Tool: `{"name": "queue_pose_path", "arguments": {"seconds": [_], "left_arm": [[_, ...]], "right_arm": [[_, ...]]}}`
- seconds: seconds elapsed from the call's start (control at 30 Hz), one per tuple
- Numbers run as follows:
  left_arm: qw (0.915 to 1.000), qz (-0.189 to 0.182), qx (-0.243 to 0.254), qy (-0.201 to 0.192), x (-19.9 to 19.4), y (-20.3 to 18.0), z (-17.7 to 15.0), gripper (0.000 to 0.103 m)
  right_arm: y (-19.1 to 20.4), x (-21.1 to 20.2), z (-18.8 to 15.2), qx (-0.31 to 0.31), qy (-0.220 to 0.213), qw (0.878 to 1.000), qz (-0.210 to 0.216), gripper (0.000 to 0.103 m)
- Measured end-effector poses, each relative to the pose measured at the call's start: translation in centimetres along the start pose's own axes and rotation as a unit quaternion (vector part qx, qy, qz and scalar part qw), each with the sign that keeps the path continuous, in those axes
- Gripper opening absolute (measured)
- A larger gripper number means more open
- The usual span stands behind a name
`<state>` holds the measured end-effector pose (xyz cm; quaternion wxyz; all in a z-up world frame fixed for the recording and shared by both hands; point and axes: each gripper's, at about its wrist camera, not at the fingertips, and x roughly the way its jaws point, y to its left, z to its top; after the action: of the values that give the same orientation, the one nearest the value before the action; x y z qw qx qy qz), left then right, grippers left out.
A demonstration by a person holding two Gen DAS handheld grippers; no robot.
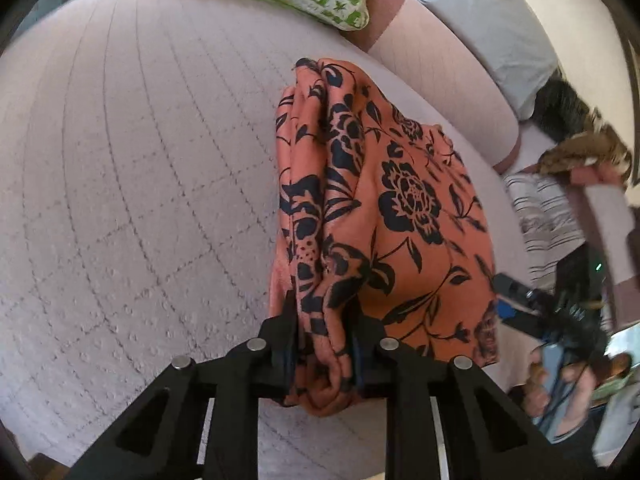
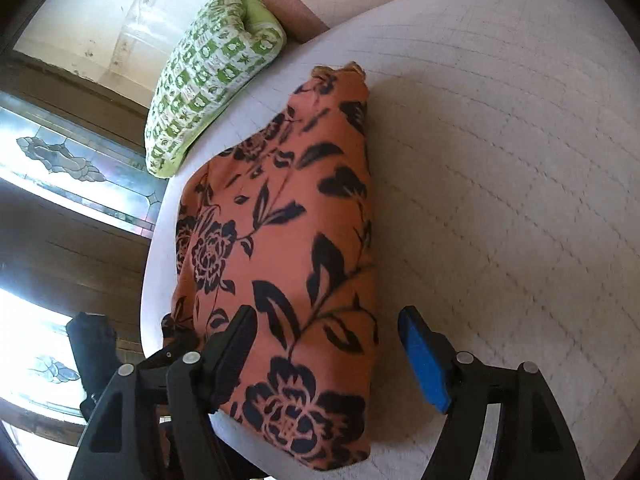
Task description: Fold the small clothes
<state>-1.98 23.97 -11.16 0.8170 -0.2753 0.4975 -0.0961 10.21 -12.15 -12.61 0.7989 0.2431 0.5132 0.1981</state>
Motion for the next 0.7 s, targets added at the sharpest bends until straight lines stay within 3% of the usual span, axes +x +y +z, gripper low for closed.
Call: {"name": "queue_pose_path", "arguments": {"seconds": [0.13,0.17,0.2,0.27,0.3,0.37,0.43,0.47,0.5,0.53,0.63,0.7], "left_arm": [[0.9999,-0.007,0.014,0.004,-1.4,-0.3,0.3,0.025],[0.9998,-0.007,0.020,-0.003,-1.9,-0.8,0.6,0.038],[0.9994,-0.013,0.024,-0.020,-2.9,-1.1,1.4,0.062],[0.9979,-0.018,0.020,-0.058,-4.1,-1.0,3.8,0.088],[0.9973,-0.011,0.018,-0.070,-4.1,-0.8,4.9,0.088],[0.9970,-0.002,0.015,-0.076,-3.0,-0.2,8.3,0.088],[0.9986,-0.017,-0.007,-0.049,0.1,0.8,11.4,0.088],[0.9989,-0.025,-0.013,-0.037,1.3,1.2,12.2,0.075],[0.9990,-0.037,-0.023,-0.010,3.5,1.7,13.2,0.036],[0.9986,-0.040,-0.030,0.017,4.9,2.2,13.8,0.022],[0.9966,-0.070,-0.032,0.029,6.0,2.9,14.4,0.020],[0.9976,-0.065,-0.012,0.019,4.9,2.7,14.2,0.022]], "right_arm": [[0.8,-2.5,0.0,-0.023,-0.044,0.998,-0.035,0.076],[1.3,-3.1,0.0,-0.029,-0.055,0.997,-0.037,0.076],[1.5,-3.8,-0.1,-0.037,-0.064,0.997,-0.034,0.076],[2.5,-4.5,-0.2,-0.060,-0.070,0.995,-0.025,0.076],[2.9,-4.7,-0.2,-0.072,-0.071,0.995,-0.024,0.076],[3.5,-4.6,0.0,-0.085,-0.070,0.994,-0.019,0.076],[3.2,-4.1,0.5,-0.080,-0.064,0.995,-0.016,0.076],[2.8,-4.0,0.7,-0.073,-0.063,0.995,-0.016,0.076],[2.3,-3.9,1.0,-0.061,-0.060,0.996,-0.013,0.076],[2.2,-3.6,1.1,-0.055,-0.057,0.997,-0.008,0.076],[1.8,-3.2,1.2,-0.055,-0.048,0.997,-0.004,0.076],[1.7,-3.0,1.0,-0.059,-0.040,0.997,-0.004,0.076]]}}
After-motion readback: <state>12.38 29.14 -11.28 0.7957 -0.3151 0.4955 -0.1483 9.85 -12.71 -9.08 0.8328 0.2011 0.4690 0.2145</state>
